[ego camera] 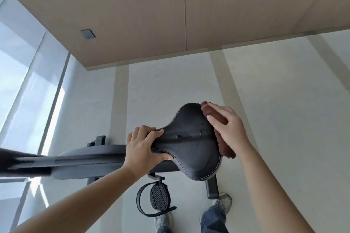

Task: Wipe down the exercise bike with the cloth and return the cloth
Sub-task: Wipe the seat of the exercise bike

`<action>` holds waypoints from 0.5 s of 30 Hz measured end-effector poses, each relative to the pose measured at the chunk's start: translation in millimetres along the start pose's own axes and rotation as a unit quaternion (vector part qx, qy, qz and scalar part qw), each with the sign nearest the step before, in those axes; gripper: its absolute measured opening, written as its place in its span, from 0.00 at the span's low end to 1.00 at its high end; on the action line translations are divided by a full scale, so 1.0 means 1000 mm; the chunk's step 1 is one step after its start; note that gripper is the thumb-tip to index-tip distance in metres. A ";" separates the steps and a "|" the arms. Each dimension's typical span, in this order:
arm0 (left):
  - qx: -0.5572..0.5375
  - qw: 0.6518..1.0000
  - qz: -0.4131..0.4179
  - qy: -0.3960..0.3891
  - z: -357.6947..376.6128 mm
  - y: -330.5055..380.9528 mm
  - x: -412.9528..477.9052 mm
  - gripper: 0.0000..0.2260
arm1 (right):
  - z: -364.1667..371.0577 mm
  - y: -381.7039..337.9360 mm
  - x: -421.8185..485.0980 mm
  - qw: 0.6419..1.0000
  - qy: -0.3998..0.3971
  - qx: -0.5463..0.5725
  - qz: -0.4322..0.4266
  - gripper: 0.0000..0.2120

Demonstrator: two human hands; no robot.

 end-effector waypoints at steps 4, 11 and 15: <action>-0.001 1.000 0.027 0.008 0.001 -0.002 0.002 0.33 | -0.002 0.004 -0.042 0.994 0.103 0.012 0.028 0.16; -0.003 0.999 0.032 -0.012 0.007 -0.006 0.003 0.34 | 0.019 -0.004 -0.107 0.953 0.298 -0.028 0.046 0.15; -0.021 0.999 0.022 -0.012 0.005 -0.006 0.003 0.34 | 0.026 -0.013 -0.124 0.945 0.318 -0.064 0.032 0.15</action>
Point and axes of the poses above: each hand's wrist, its own x-axis towards the middle knuckle, its own z-axis out of the palm, y = z × x, the point moved 6 cm from there along x, towards the middle knuckle
